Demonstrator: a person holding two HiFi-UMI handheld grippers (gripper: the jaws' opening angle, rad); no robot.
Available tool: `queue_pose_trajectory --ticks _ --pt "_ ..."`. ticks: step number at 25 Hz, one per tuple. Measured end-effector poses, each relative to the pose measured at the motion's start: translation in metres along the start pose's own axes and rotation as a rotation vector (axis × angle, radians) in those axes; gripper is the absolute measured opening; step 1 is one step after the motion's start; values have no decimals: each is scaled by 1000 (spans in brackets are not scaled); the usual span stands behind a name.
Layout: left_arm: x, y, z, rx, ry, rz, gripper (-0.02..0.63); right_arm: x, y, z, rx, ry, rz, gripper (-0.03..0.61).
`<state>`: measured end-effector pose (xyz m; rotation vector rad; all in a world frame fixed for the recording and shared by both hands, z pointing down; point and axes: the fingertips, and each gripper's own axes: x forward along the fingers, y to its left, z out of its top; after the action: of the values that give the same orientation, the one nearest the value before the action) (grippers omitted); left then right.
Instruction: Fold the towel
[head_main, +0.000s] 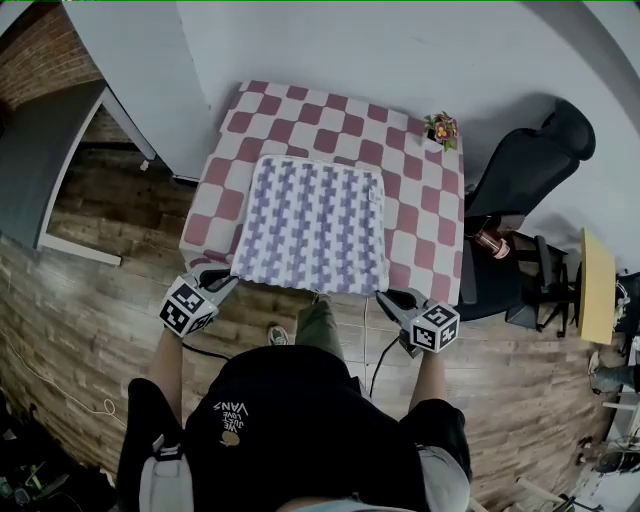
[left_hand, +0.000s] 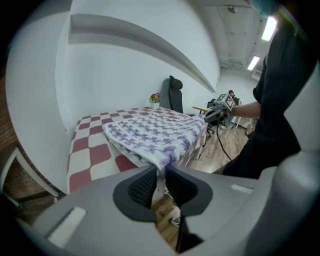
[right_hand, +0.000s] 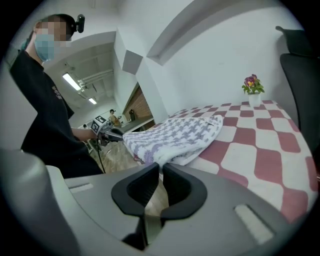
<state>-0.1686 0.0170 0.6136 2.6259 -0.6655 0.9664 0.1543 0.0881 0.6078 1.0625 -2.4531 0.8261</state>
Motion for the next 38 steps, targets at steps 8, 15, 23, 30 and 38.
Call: queue_pose_trajectory --ticks 8,15,23,30,38 --pt "-32 -16 7 -48 -26 -57 55 -26 33 13 22 -28 84 31" --pt "-22 24 57 -62 -79 -30 54 -17 2 65 38 -70 85 28" --pt "27 97 106 -154 -94 12 51 22 -68 123 97 -96 72 26" --pt "84 153 117 -228 -13 60 49 66 -131 146 150 -43 56 26" --pt "126 183 106 -349 75 100 48 102 -172 140 269 17 33 26"
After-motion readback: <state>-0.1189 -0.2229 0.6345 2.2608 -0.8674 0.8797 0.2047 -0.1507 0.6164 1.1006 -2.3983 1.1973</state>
